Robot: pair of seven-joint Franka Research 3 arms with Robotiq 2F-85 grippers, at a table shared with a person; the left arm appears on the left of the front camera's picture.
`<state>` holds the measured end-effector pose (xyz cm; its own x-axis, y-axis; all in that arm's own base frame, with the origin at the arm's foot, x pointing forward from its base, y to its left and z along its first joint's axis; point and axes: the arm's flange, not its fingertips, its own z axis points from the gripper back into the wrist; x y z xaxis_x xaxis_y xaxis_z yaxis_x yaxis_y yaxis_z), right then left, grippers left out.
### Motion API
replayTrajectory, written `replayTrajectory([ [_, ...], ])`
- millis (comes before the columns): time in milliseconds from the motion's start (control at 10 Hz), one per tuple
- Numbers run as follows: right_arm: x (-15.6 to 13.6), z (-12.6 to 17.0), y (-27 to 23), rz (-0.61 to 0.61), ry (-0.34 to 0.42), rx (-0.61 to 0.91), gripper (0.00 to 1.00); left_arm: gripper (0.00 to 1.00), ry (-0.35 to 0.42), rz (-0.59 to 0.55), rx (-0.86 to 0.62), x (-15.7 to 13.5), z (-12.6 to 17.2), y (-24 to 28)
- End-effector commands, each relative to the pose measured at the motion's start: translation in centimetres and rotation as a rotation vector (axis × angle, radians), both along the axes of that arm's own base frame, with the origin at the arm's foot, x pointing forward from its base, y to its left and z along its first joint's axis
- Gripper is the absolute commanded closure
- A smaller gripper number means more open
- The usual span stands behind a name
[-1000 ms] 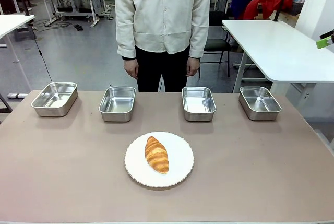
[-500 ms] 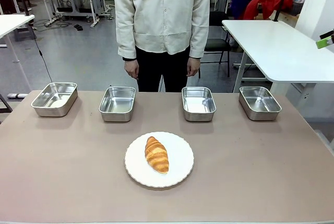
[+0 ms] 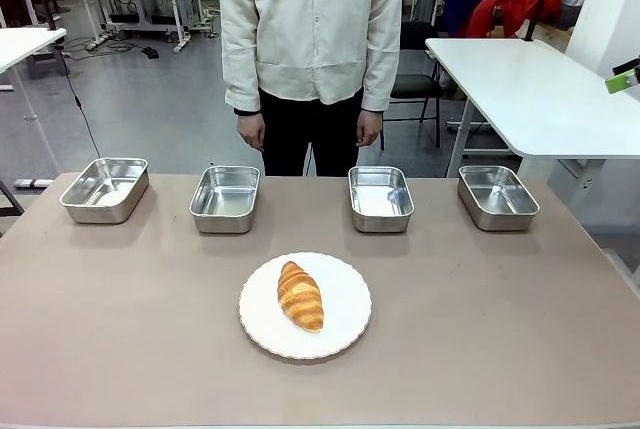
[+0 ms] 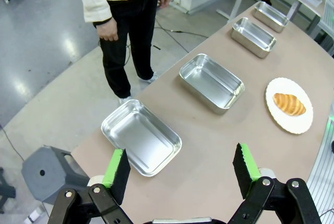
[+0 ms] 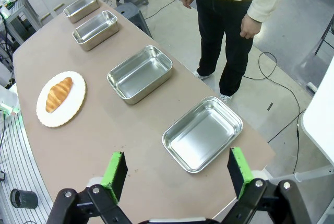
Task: Place the bread in the container.
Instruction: Place the Butter Roll into the Airtight Container indicated by the human.
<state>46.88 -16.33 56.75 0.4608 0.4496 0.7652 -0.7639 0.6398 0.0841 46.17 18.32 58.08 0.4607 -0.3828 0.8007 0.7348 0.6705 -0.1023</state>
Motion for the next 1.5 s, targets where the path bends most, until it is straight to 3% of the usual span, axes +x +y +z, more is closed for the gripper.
replayTrajectory([
  [0, 0.00, 0.06, 0.08, 0.004, -0.003, 0.004, 0.00, 0.00, -0.011, -0.016, -0.005, -0.15, 0.03, 0.25],
  [1400, 0.00, 0.06, 0.08, 0.004, -0.003, 0.004, 0.00, 0.00, -0.011, -0.016, -0.005, -0.15, 0.03, 0.25],
])
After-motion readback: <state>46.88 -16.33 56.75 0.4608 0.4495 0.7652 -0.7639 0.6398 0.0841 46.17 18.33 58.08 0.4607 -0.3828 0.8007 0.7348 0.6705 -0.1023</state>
